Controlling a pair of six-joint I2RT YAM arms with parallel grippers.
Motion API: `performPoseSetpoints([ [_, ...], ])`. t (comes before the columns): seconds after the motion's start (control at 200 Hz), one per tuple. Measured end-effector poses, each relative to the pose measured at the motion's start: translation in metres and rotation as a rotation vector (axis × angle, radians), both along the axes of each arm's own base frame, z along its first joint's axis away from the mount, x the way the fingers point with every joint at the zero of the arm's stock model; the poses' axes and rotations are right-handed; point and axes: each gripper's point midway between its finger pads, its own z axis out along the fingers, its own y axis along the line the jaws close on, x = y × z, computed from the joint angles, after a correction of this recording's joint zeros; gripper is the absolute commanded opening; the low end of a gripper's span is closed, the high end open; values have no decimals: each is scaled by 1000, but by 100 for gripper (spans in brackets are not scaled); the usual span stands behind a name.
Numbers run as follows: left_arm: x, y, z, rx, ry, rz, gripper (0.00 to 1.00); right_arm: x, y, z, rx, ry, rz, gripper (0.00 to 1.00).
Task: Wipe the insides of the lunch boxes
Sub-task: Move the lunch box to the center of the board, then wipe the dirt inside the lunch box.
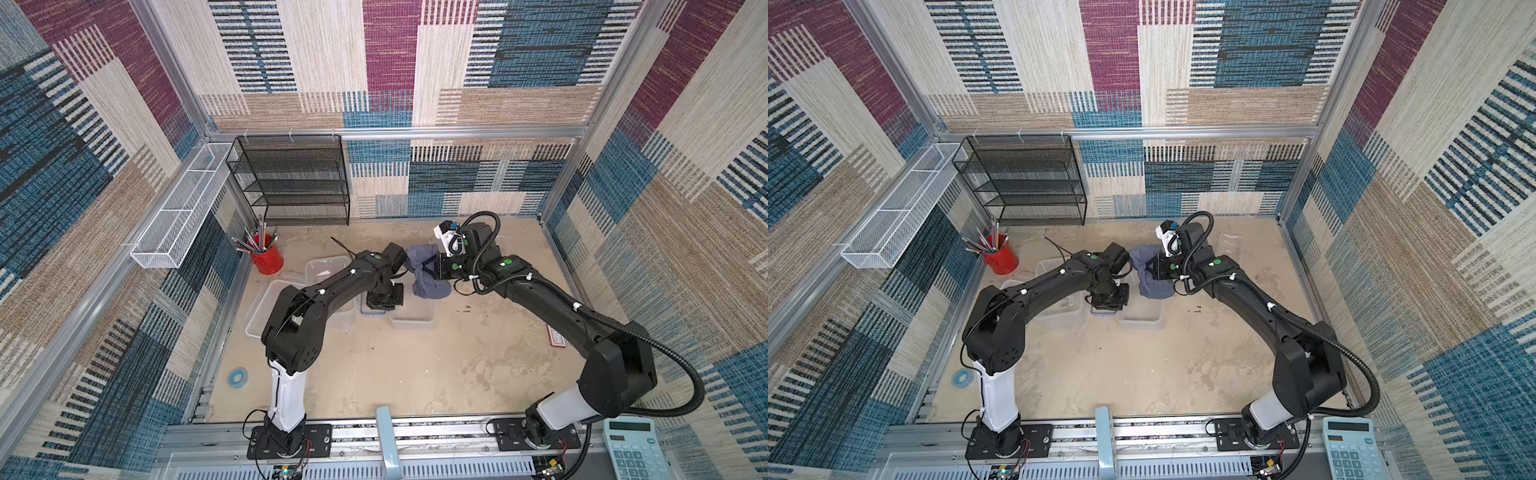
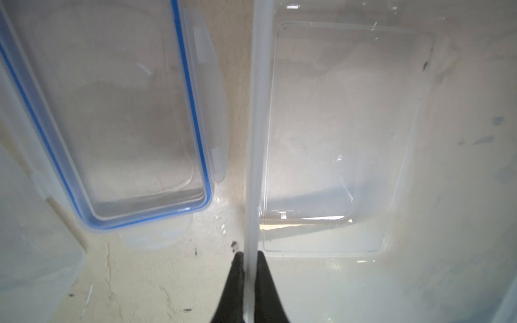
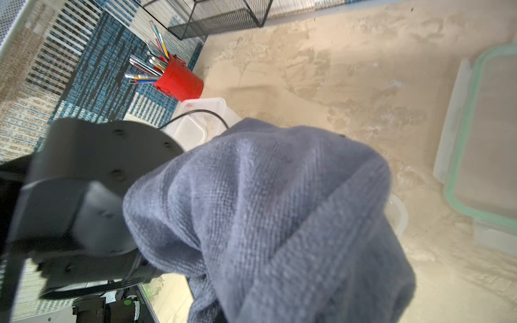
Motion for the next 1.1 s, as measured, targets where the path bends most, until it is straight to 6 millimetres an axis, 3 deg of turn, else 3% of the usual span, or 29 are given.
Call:
performPoseSetpoints([
  [0.301,-56,-3,-5,-13,-5,23,0,-14,8,-85,-98,171,3,0],
  [0.496,-62,-2,-6,-29,-38,53,0,-13,25,-138,-236,218,19,0],
  [0.646,-64,1,-7,-35,-50,74,0,-33,45,-181,-369,254,80,0],
  [0.881,-68,10,-8,-10,-49,96,0,-51,66,-186,-376,218,144,0],
  [1.102,-65,20,-7,34,-63,122,0,-103,69,-184,-322,259,304,0],
])
